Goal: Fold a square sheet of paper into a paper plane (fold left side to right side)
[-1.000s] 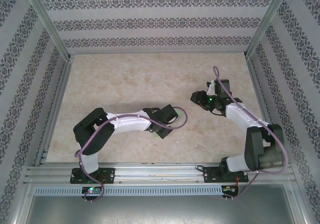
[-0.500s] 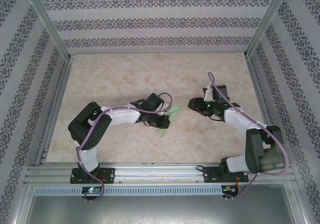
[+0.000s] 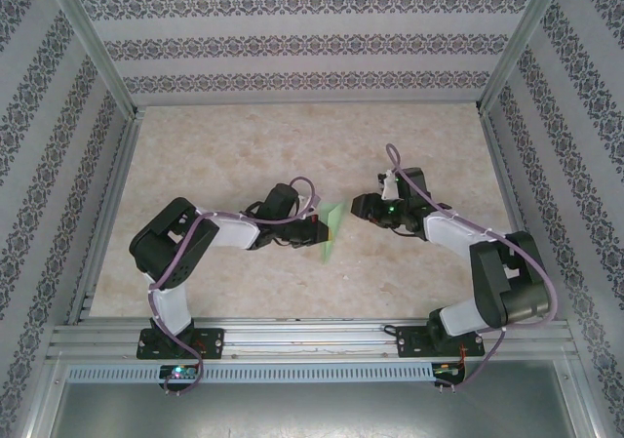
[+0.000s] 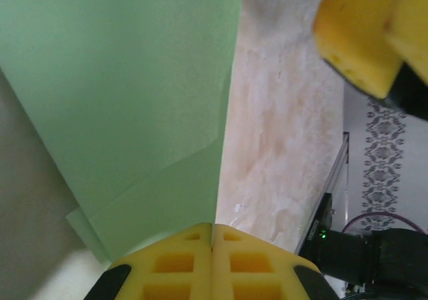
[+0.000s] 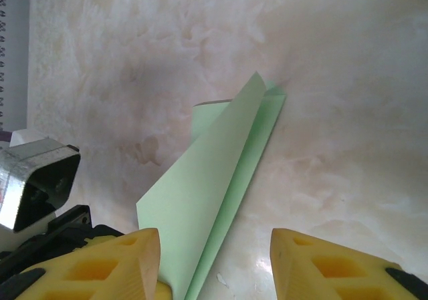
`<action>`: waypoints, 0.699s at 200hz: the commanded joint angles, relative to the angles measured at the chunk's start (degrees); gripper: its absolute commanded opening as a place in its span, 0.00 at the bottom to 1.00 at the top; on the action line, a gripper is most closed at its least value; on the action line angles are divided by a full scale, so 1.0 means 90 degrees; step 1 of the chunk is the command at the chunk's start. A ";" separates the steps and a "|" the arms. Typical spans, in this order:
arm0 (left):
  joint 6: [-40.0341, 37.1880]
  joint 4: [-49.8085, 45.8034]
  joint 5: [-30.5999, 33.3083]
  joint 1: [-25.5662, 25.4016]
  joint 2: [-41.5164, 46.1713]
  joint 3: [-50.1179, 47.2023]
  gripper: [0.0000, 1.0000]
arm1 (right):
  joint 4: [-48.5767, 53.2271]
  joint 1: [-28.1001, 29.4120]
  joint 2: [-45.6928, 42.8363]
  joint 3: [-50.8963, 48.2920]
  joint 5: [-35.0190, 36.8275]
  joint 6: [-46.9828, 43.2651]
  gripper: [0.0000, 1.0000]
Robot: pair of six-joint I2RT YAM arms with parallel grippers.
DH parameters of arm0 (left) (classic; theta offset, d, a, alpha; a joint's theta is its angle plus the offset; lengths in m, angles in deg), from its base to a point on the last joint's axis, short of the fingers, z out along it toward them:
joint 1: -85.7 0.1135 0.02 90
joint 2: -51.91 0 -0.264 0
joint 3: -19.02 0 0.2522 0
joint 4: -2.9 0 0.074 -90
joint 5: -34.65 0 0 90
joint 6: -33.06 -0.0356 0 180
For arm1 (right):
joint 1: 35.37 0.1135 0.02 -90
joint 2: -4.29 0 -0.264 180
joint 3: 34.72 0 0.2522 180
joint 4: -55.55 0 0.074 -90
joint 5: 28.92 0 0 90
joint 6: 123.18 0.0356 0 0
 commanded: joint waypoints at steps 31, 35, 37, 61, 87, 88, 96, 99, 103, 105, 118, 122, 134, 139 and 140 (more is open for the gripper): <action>0.1006 0.1868 -0.0332 0.0165 -0.0494 -0.0295 0.00 | -0.0514 0.0239 0.0301 -0.0084 0.0119 0.0338 0.47; 0.1038 0.1926 -0.0333 0.0165 -0.0515 -0.0307 0.00 | -0.0531 0.0257 0.0312 -0.0075 0.0127 0.0355 0.47; 0.1049 0.1950 -0.0330 0.0173 -0.0524 -0.0317 0.00 | -0.0536 0.0257 0.0314 -0.0074 0.0141 0.0364 0.47; 0.1113 0.2103 -0.0339 0.0202 -0.0605 -0.0359 0.00 | -0.0622 0.0348 0.0399 -0.0054 0.0233 0.0472 0.47; 0.1202 0.2300 -0.0344 0.0231 -0.0637 -0.0418 0.00 | -0.0708 0.0415 0.0514 -0.0044 0.0312 0.0572 0.46; 0.1207 0.2306 -0.0341 0.0232 -0.0636 -0.0416 0.00 | -0.0710 0.0417 0.0516 -0.0044 0.0318 0.0574 0.46; 0.1212 0.2329 -0.0339 0.0234 -0.0637 -0.0425 0.00 | -0.0749 0.0430 0.0545 -0.0042 0.0325 0.0602 0.46; 0.1212 0.2323 -0.0336 0.0242 -0.0644 -0.0427 0.00 | -0.0760 0.0438 0.0557 -0.0044 0.0324 0.0610 0.46; 0.1212 0.2325 -0.0336 0.0243 -0.0645 -0.0433 0.00 | -0.0776 0.0448 0.0575 -0.0036 0.0333 0.0625 0.46; 0.1212 0.2331 -0.0333 0.0243 -0.0647 -0.0434 0.00 | -0.0785 0.0449 0.0584 -0.0035 0.0338 0.0637 0.46; 0.1246 0.2379 -0.0331 0.0253 -0.0669 -0.0452 0.00 | -0.0880 0.0483 0.0634 -0.0027 0.0334 0.0701 0.45; 0.1251 0.2386 -0.0337 0.0259 -0.0679 -0.0453 0.00 | -0.0904 0.0498 0.0650 -0.0020 0.0342 0.0728 0.45; 0.1271 0.2425 -0.0332 0.0263 -0.0713 -0.0456 0.00 | -0.0928 0.0550 0.0688 0.0011 0.0405 0.0775 0.45; 0.1288 0.2438 -0.0332 0.0263 -0.0727 -0.0454 0.00 | -0.0938 0.0570 0.0708 0.0028 0.0426 0.0794 0.45; 0.1289 0.2444 -0.0335 0.0263 -0.0730 -0.0459 0.00 | -0.0938 0.0573 0.0711 0.0031 0.0433 0.0797 0.45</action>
